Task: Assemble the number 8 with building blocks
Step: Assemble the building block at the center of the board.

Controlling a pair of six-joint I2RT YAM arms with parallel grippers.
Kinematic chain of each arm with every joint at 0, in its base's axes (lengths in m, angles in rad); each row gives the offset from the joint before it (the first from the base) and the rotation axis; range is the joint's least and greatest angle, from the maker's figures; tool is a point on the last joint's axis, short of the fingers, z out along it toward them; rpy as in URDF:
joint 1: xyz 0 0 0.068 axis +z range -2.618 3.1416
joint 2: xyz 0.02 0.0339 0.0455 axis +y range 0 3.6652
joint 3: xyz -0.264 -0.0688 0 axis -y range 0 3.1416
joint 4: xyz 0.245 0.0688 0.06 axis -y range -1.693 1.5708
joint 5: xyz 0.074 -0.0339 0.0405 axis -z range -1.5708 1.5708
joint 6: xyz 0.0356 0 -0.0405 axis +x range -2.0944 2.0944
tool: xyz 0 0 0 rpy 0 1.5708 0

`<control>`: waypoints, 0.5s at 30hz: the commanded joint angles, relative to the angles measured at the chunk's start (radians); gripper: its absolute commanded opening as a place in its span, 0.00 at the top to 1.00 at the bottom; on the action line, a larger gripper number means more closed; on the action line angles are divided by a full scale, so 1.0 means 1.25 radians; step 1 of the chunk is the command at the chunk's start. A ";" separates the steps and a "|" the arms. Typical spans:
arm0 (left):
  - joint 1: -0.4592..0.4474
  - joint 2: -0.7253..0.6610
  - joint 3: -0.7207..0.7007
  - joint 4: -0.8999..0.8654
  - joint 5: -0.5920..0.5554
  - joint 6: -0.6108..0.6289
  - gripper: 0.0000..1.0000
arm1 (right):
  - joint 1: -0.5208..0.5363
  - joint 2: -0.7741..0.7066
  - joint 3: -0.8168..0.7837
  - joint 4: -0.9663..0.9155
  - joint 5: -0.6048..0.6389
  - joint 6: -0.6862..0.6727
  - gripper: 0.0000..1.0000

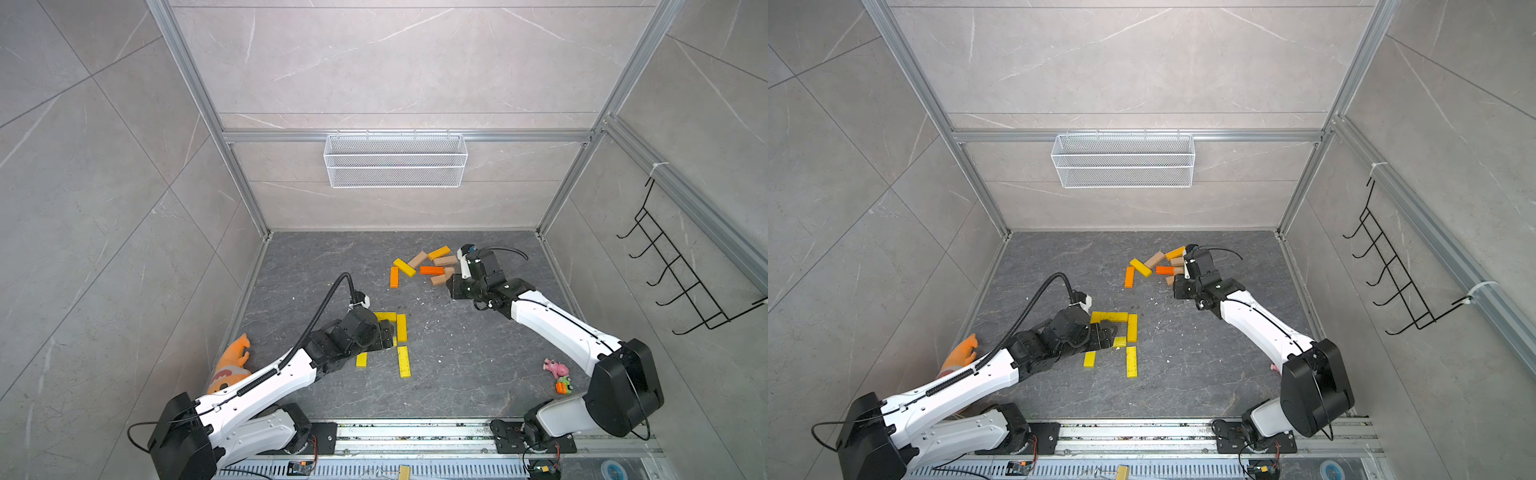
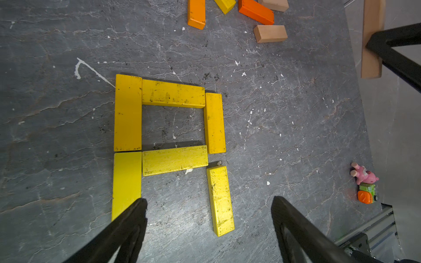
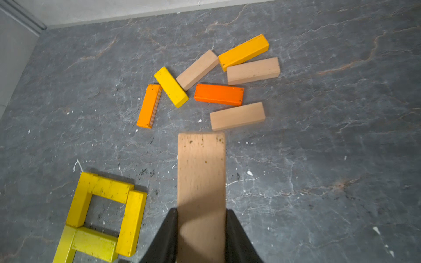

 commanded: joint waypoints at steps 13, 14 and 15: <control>0.147 -0.104 0.063 -0.222 0.012 0.090 0.01 | 0.200 -0.105 -0.141 -0.033 0.024 -0.006 0.74; 0.164 -0.106 0.061 -0.232 0.022 0.094 0.01 | 0.215 -0.104 -0.147 -0.029 0.019 -0.009 0.75; 0.180 -0.107 0.059 -0.240 0.032 0.096 0.01 | 0.227 -0.103 -0.151 -0.025 0.013 -0.014 0.74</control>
